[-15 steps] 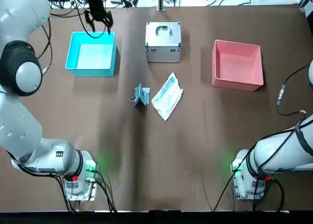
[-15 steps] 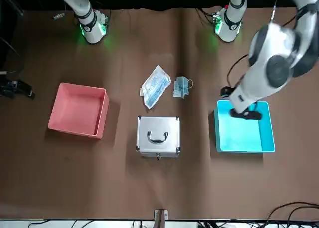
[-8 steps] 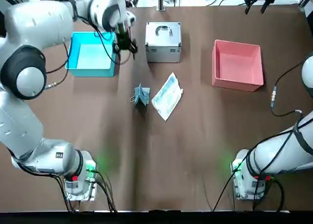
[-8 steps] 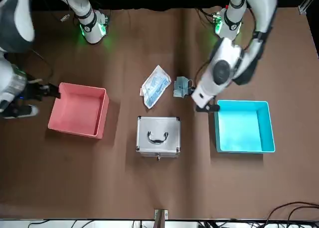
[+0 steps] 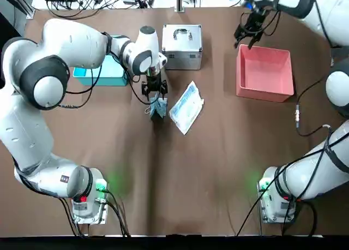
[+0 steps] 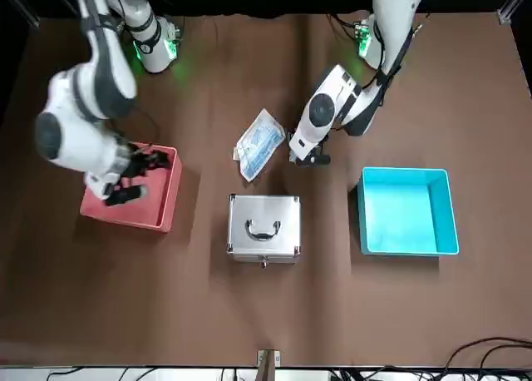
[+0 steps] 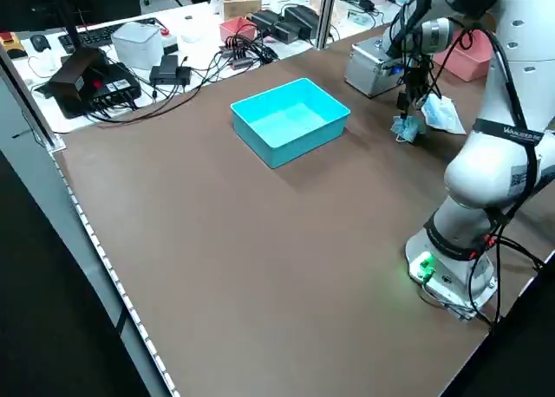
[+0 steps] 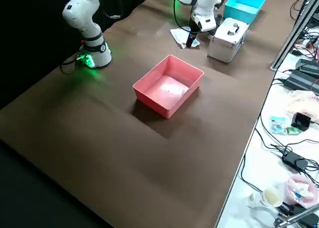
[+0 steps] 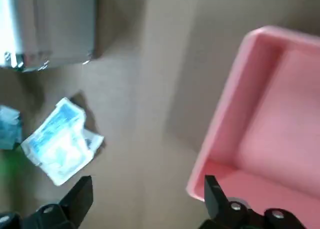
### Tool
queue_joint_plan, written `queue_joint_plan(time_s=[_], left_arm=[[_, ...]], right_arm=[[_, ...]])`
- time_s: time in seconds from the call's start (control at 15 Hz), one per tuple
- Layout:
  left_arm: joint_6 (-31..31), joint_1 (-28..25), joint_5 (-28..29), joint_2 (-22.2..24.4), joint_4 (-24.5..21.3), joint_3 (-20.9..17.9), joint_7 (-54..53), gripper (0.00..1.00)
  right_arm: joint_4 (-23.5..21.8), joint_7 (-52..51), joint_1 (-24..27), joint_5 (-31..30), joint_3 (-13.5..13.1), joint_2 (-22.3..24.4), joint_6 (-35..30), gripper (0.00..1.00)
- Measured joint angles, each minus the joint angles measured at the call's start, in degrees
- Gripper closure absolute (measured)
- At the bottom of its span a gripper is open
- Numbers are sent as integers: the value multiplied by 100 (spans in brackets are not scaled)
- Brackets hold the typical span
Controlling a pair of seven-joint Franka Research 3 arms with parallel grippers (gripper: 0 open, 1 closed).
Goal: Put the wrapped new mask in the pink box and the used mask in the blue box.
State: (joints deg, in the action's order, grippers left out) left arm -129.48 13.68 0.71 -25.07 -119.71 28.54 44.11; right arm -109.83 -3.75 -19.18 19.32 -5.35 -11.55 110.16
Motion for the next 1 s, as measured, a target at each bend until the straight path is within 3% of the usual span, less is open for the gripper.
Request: queue_joint_plan(time_s=[0.27,0.33,0.73,1.0], left_arm=[[-235,4,0,-75,-234,1,-1,9],[-238,5,0,-84,-264,1,-1,23],[-277,169,0,-207,-291,3,103,81],[-309,155,0,-232,-243,-19,235,91]], right_arm=[[-204,-3,-658,544,13,-402,308,2],[-217,-26,-790,642,15,-539,384,2],[-525,-551,-1370,1590,16,-1099,1438,3],[-831,-591,-1851,1976,31,-1377,2282,3]])
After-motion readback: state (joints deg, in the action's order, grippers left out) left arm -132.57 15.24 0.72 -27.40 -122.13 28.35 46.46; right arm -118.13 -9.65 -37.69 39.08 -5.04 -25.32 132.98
